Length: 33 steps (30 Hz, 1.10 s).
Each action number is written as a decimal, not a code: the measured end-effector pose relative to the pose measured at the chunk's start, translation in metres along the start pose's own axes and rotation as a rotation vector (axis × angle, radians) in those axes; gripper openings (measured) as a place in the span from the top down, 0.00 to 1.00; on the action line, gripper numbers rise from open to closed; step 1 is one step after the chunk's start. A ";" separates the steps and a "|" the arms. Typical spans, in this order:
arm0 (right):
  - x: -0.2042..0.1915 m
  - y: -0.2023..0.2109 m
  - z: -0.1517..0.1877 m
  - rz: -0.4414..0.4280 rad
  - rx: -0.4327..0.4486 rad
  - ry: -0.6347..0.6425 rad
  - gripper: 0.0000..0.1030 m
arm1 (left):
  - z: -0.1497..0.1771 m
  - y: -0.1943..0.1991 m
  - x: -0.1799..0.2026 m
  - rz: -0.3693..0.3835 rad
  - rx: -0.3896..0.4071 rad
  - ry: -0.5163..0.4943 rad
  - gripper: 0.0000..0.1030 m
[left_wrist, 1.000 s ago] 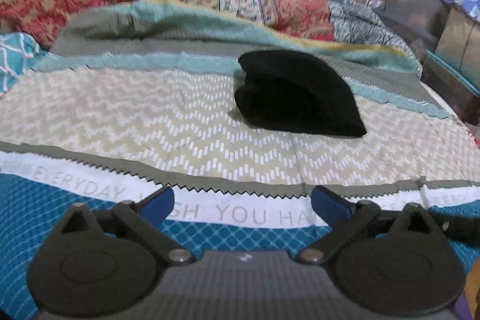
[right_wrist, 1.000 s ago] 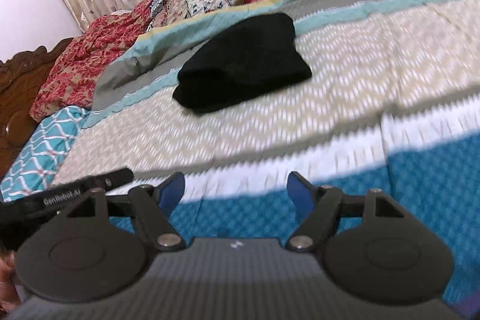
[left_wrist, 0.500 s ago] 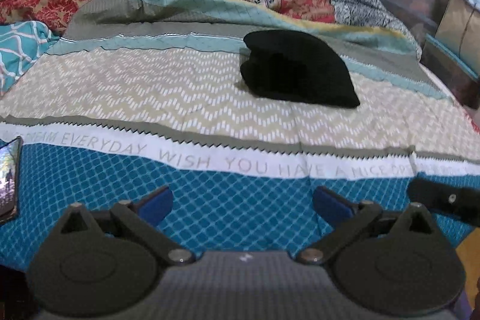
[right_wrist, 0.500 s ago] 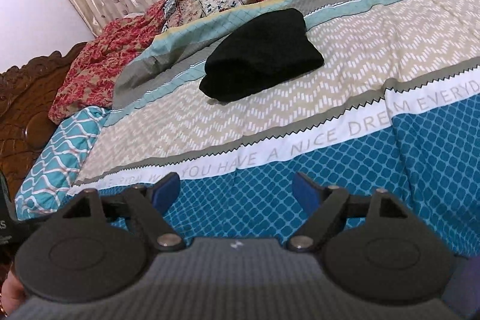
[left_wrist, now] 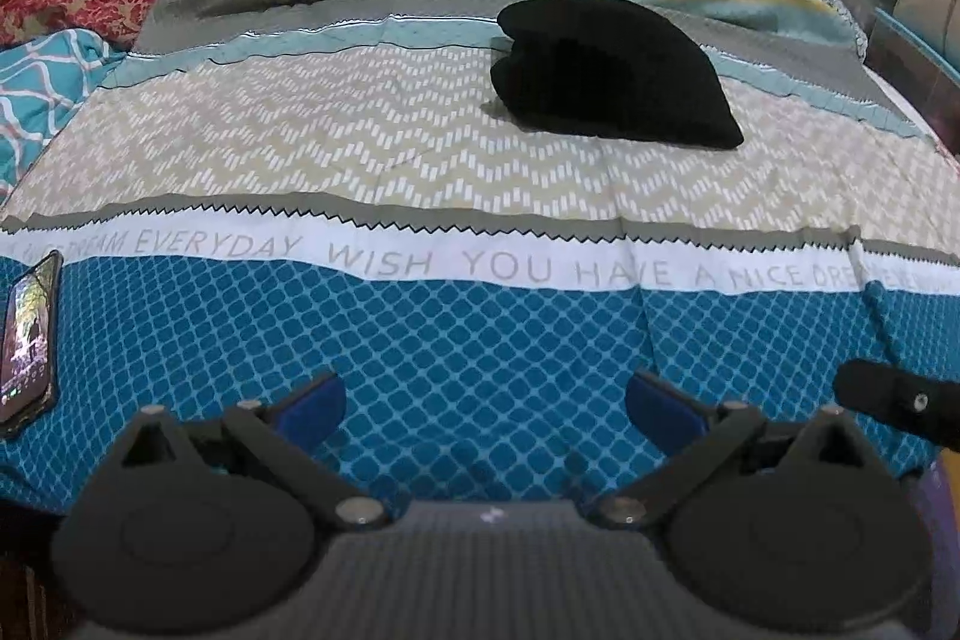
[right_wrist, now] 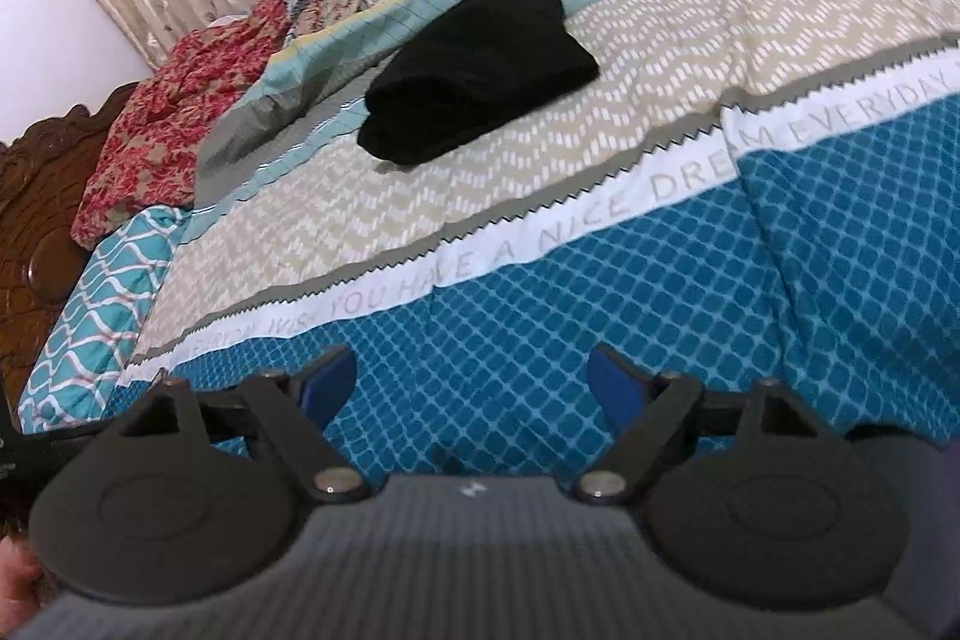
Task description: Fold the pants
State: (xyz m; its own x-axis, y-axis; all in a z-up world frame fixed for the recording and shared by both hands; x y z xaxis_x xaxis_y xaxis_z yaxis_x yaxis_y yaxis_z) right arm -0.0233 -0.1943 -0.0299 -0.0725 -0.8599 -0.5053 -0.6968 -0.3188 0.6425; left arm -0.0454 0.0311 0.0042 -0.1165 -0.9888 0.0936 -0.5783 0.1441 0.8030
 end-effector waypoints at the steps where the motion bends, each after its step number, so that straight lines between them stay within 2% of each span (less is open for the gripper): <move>1: 0.001 0.000 0.000 0.002 -0.001 -0.007 0.16 | 0.000 0.000 0.001 -0.003 -0.004 -0.003 0.00; 13: 0.003 -0.002 0.001 0.006 -0.014 -0.017 0.16 | 0.005 -0.006 0.005 -0.039 -0.034 -0.040 0.00; 22: 0.004 -0.005 0.002 0.023 -0.021 -0.014 0.16 | 0.009 -0.012 -0.004 -0.077 -0.061 -0.006 0.00; 27: 0.002 -0.005 0.003 0.038 -0.016 -0.004 0.16 | 0.013 -0.014 -0.004 -0.067 -0.076 0.000 0.00; 33: 0.001 -0.003 0.001 0.104 0.025 0.023 0.14 | 0.008 -0.006 -0.001 -0.089 -0.021 -0.024 0.00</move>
State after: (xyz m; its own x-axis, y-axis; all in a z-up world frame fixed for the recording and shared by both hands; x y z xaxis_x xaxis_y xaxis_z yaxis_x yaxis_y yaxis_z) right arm -0.0220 -0.1934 -0.0331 -0.1298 -0.8968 -0.4230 -0.7039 -0.2171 0.6763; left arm -0.0481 0.0311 -0.0053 -0.0847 -0.9964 0.0076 -0.5698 0.0547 0.8199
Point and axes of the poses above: each gripper's, at about its wrist camera, not at the fingertips, and y roughly against the way its jaws point, x to its right, z to its underside, the point moved 7 cm from there along -y, roughly the way its jaws point, and after that the axes turned 3 degrees about z, right-handed, at the moved point
